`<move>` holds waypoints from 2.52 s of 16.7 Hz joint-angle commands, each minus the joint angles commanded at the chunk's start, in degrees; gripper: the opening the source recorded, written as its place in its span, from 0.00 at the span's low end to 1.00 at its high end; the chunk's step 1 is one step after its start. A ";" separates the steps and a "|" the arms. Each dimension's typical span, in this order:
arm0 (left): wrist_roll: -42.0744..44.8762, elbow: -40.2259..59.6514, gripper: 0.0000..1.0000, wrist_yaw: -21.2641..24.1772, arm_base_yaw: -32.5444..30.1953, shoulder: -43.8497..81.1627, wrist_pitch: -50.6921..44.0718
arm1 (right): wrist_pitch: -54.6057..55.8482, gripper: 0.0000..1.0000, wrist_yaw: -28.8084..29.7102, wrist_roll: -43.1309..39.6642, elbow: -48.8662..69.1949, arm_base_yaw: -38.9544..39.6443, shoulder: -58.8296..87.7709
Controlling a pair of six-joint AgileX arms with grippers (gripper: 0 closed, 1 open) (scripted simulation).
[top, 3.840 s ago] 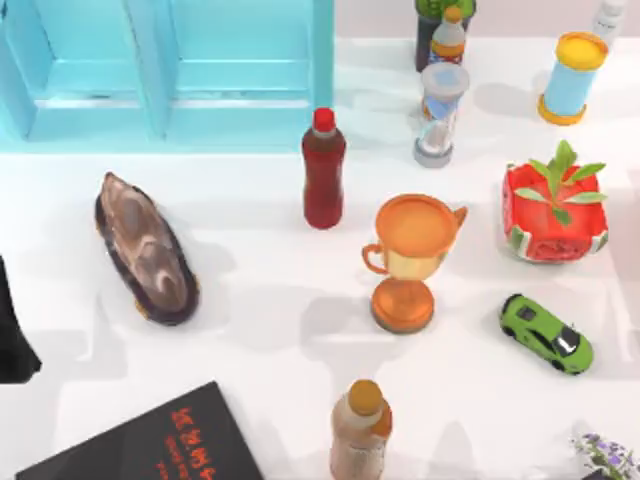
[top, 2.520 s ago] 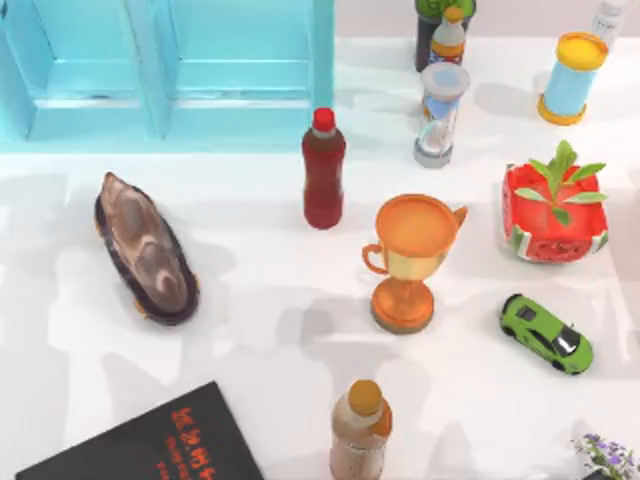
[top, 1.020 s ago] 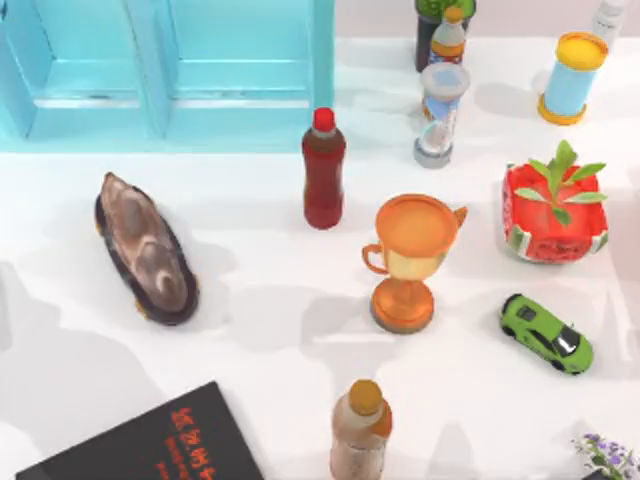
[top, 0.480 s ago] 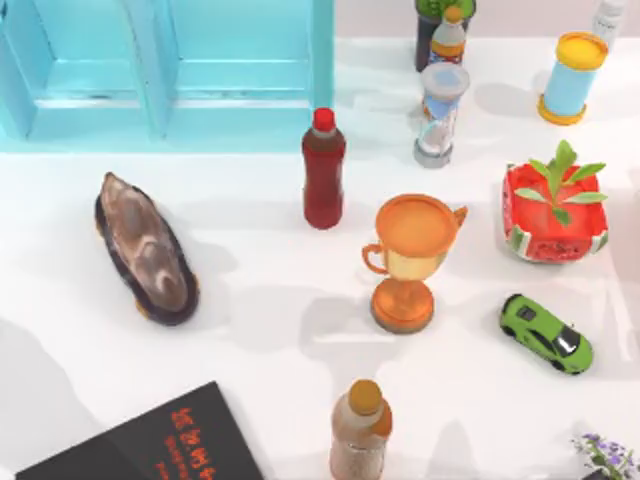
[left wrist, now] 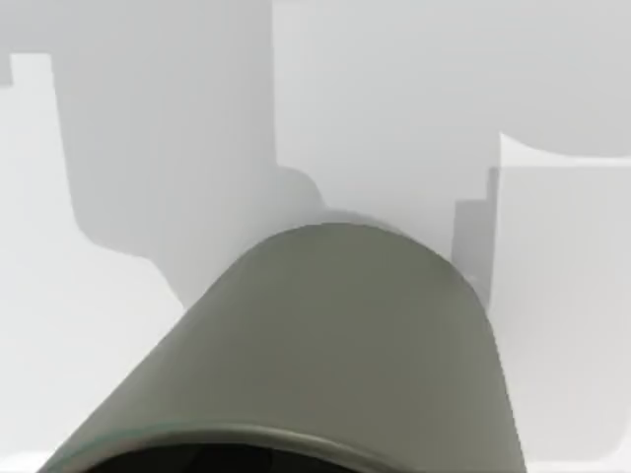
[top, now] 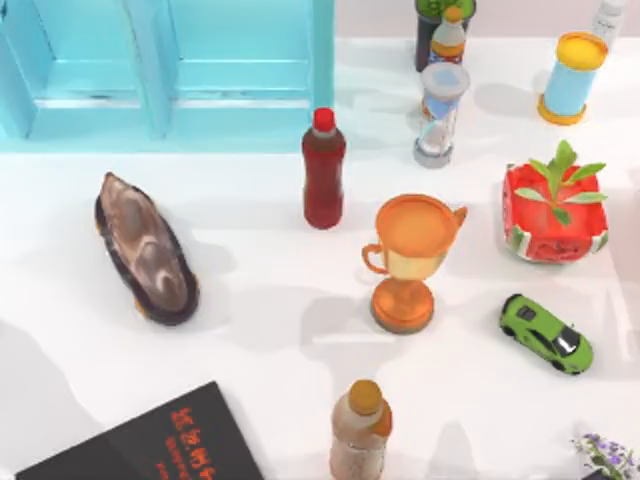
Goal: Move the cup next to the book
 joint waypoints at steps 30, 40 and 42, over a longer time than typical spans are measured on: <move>0.00 6.93 0.00 -0.01 -0.15 -2.93 -10.05 | 0.00 1.00 0.00 0.00 0.00 0.00 0.00; -24.77 3.61 0.00 -0.04 -11.17 -7.86 -10.91 | 0.00 1.00 0.00 0.00 0.00 0.00 0.00; -35.09 1.49 0.00 0.16 -15.80 -9.86 -11.48 | 0.00 1.00 0.00 0.00 0.00 0.00 0.00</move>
